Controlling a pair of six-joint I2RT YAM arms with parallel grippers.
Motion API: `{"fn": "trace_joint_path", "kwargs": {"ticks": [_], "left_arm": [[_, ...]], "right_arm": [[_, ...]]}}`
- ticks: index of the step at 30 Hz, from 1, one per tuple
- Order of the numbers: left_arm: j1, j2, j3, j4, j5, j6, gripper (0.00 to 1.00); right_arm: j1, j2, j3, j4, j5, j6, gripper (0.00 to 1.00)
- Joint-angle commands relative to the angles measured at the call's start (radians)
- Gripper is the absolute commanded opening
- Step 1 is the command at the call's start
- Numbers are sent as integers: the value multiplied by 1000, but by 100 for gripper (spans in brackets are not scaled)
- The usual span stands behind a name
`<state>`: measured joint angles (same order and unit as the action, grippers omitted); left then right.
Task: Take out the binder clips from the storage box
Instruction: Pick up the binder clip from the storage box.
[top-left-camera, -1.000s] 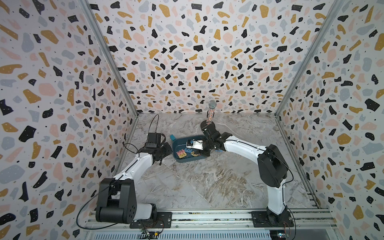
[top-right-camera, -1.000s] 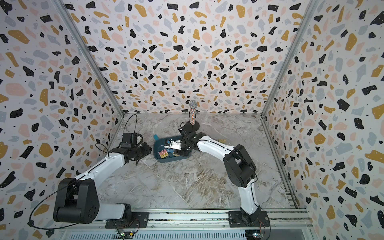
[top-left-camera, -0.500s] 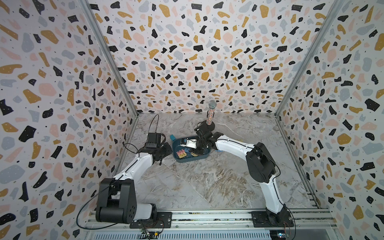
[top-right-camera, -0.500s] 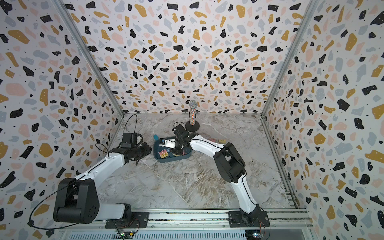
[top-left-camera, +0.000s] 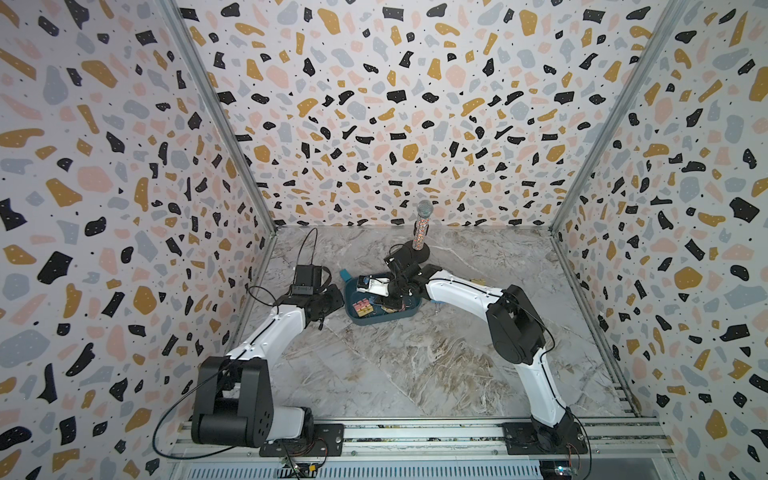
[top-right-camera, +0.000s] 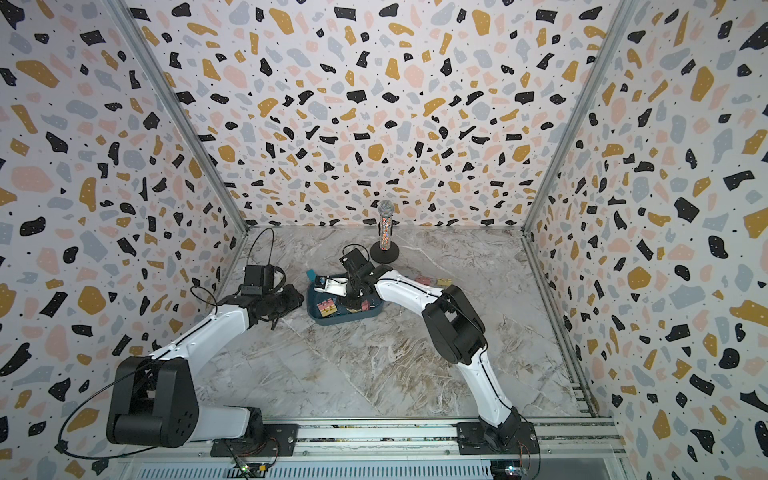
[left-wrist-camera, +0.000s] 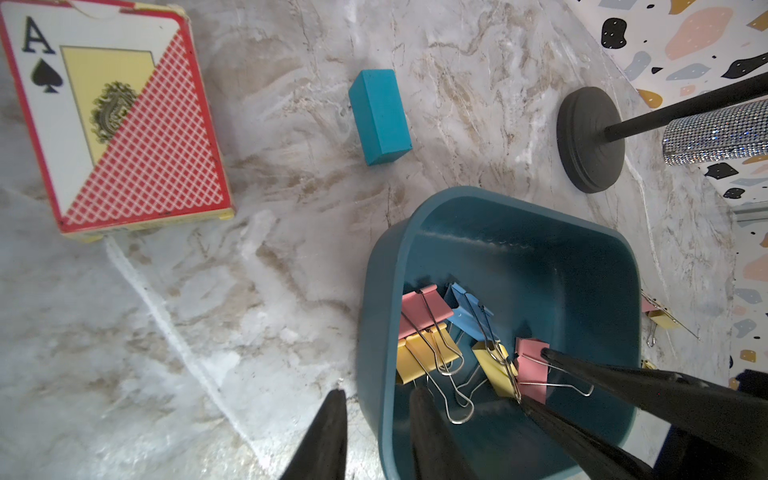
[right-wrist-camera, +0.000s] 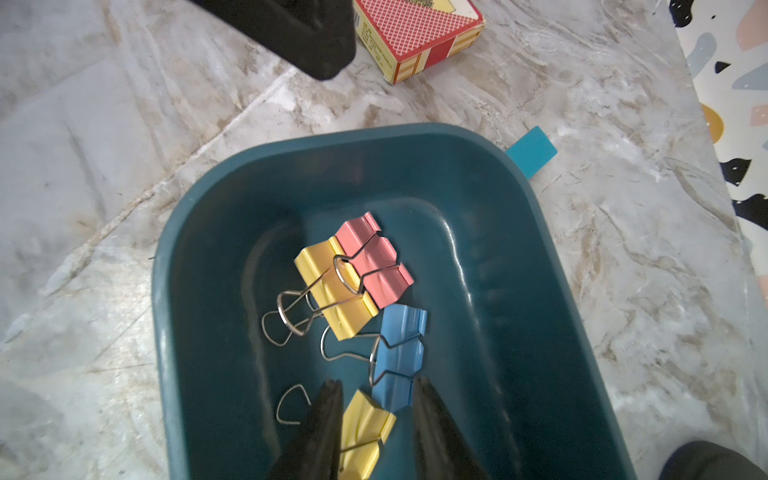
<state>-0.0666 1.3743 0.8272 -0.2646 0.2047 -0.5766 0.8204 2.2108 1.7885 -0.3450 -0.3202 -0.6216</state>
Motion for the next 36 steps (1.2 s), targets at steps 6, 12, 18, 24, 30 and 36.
{"fn": "trace_joint_path", "kwargs": {"ticks": [6, 12, 18, 24, 30, 36], "left_arm": [[4, -23, 26, 1, 3, 16, 30], [4, -27, 25, -1, 2, 17, 30], [5, -26, 25, -1, 2, 16, 30], [5, -28, 21, -2, 2, 18, 30], [5, -30, 21, -4, -1, 20, 30], [5, -31, 21, -5, -1, 22, 30]], "right_arm": [[5, 30, 58, -31, 8, 19, 34], [6, 48, 72, -36, 11, 24, 34], [5, 62, 76, -23, 20, 31, 34], [5, 89, 110, -39, 12, 41, 33], [5, 108, 127, -38, 15, 51, 27], [4, 111, 131, -30, 30, 59, 12]]}}
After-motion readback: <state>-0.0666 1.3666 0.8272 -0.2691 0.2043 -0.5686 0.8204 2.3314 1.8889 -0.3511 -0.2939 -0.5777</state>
